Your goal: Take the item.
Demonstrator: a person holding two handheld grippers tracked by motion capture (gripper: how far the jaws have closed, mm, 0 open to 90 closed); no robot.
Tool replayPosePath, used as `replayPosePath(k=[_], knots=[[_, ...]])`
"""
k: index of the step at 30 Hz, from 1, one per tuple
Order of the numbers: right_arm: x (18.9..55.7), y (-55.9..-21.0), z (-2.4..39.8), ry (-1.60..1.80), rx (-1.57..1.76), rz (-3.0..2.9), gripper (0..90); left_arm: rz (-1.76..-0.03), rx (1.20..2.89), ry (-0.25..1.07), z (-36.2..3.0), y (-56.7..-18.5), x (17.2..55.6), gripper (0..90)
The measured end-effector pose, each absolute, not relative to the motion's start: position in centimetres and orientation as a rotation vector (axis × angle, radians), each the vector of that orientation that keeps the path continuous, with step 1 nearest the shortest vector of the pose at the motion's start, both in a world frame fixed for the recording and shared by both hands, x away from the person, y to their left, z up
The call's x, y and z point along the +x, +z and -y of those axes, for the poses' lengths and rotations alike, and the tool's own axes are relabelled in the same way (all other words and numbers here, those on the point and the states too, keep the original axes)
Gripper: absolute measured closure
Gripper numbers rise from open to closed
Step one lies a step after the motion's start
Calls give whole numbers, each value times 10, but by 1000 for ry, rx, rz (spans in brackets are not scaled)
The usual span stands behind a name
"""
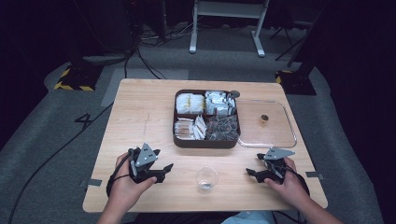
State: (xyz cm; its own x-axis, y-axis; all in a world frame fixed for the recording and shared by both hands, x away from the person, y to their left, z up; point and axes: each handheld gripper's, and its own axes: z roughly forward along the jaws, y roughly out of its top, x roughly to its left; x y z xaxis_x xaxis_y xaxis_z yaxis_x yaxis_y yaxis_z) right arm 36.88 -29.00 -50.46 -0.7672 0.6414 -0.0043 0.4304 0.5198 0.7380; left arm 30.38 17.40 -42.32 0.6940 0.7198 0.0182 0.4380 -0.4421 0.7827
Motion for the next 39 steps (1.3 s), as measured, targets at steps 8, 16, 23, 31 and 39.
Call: replayPosePath(k=[8, 16, 23, 31, 39], knots=[[369, -505, 290, 1094, 900, -2485, 165, -963, 2122, 441, -197, -441, 312, 299], [369, -505, 290, 1095, 900, -2485, 165, -1046, 2142, 406, -212, -458, 315, 286], [369, -505, 290, 1095, 900, -2485, 165, -1092, 2172, 393, -223, -469, 316, 278], [369, -505, 290, 1095, 901, -2485, 165, -1107, 2194, 368, -229, -480, 315, 250], [369, -505, 290, 1095, 900, -2485, 165, -1103, 2228, 390, -236, -487, 312, 236]])
